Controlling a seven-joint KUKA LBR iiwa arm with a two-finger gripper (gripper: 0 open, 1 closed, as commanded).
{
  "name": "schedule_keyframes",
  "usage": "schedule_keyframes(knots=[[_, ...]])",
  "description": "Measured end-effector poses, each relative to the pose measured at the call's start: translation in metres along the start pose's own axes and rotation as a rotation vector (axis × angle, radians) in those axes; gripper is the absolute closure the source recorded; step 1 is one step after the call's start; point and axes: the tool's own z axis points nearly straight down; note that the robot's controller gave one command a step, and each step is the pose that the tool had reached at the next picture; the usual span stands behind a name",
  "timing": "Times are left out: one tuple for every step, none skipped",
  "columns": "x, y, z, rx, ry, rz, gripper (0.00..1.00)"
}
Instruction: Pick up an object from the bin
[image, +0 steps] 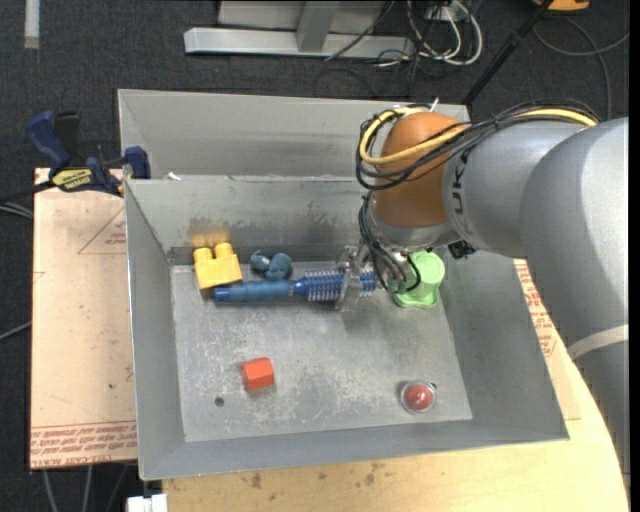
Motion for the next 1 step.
schedule_keyframes(knots=[[0.0039,-0.0072,-0.1493,-0.002,-0.009,0.037,1.00]])
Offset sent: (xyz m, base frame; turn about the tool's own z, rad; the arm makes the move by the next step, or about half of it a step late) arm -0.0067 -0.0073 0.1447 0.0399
